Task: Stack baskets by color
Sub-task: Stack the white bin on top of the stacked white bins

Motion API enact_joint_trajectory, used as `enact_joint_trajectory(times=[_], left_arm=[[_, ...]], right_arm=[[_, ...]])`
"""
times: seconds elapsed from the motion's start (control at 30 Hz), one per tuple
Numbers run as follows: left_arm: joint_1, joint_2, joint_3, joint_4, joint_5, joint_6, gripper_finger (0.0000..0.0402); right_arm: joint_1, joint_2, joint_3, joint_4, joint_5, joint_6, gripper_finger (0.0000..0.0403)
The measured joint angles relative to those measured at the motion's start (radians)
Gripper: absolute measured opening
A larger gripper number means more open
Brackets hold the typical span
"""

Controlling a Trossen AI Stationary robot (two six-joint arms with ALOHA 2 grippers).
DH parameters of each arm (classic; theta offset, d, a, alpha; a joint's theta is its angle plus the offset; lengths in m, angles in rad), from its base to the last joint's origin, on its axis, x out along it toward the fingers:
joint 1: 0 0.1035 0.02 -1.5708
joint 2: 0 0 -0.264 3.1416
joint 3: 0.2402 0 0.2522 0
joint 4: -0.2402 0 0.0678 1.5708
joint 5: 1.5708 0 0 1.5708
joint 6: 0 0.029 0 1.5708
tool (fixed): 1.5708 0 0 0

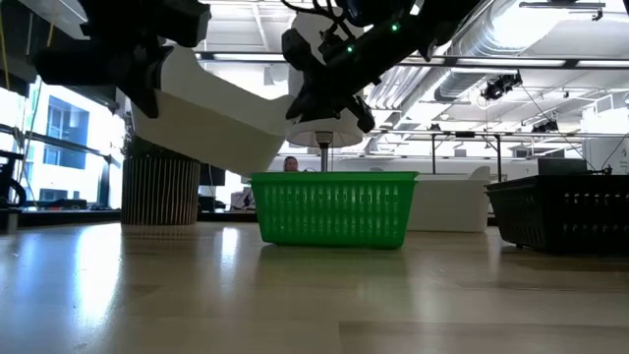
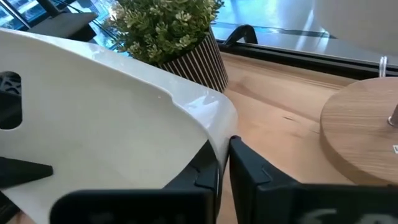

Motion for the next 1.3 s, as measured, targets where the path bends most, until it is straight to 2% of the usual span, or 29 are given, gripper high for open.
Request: enact_joint_trajectory(times=[0.27,0.5,0.8,1.3], left_arm=[[0.0,0.0,0.0,0.083,0.009,0.074,0.003],[0.0,0.0,0.0,0.204,0.02,0.111,0.0097],[0.001,0.0,0.01,0.225,0.036,0.111,0.0178],[-0.051,-0.002,0.145,0.216,0.1,0.156,0.0181]], right_arm=[[0.0,0.0,0.0,-0.008,0.006,-0.021,0.0002],[0.002,0.0,0.0,-0.025,0.016,-0.032,0.0],[0.002,0.0,0.0,-0.06,0.035,-0.056,0.0001],[-0.005,0.0,-0.001,-0.061,0.042,-0.102,0.0001]])
